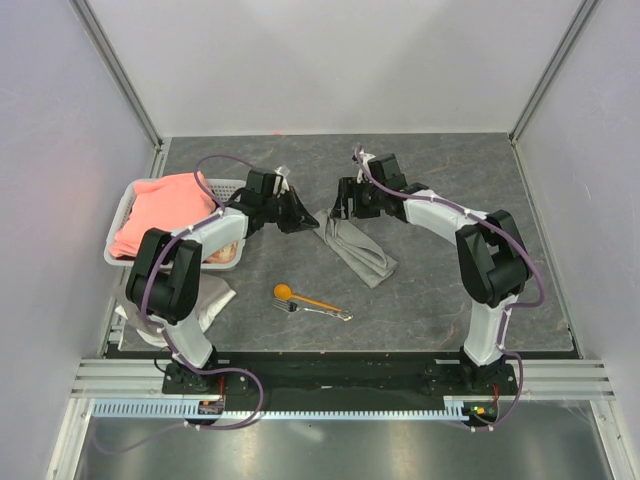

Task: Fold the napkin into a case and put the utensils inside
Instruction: Fold the 2/3-rectangle-folded napkin at the center of the board.

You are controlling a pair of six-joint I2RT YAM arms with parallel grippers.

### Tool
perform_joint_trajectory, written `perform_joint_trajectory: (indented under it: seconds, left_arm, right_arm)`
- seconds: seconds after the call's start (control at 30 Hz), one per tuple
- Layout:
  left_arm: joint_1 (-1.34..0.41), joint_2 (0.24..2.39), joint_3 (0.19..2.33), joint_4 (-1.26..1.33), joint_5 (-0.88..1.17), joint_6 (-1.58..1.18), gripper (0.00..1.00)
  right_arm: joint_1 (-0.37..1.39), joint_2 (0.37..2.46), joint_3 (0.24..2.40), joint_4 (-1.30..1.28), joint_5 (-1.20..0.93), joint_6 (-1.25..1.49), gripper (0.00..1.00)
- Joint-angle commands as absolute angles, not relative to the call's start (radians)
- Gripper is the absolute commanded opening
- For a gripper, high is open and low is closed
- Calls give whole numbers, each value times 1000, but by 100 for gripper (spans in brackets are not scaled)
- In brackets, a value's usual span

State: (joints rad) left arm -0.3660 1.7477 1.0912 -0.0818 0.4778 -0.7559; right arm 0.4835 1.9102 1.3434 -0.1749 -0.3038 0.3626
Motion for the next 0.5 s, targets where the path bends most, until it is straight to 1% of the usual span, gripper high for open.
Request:
perform_joint_trajectory:
  seconds: [0.0,0.1,0.17,0.2,0.3,0.33,0.4,0.47]
  left_arm:
    - [-364,1746,1126,-41,500,-785,7]
    - [-356,1724,1109,-43,465,-787,7]
    - [-342,1714,1100,-43,443,-790,6]
    - [-336,1706,1091,-43,440,-793,5]
    - [-316,1700,1074,-43,434,-792,4]
    - [-310,1698,1068,-41,434,-792,5]
    - [-299,1694,1054,-40,434,-787,4]
    - [-295,1692,1049,-41,433,-781,4]
  right_arm:
    - [462,1936,1356,-112,-399,377,78]
    - [465,1974,1387,-92,-431,386,78]
    - [469,1996,1402,-78,-439,393,76]
    - [471,2018,1425,-80,-445,396,73]
    - [491,2060,1453,-63,-466,428,68]
    - [503,2069,1459,-46,-466,446,60]
    - [515,2091,1468,-32,-460,463,54]
    - [523,2102,1476,-23,-459,469,53]
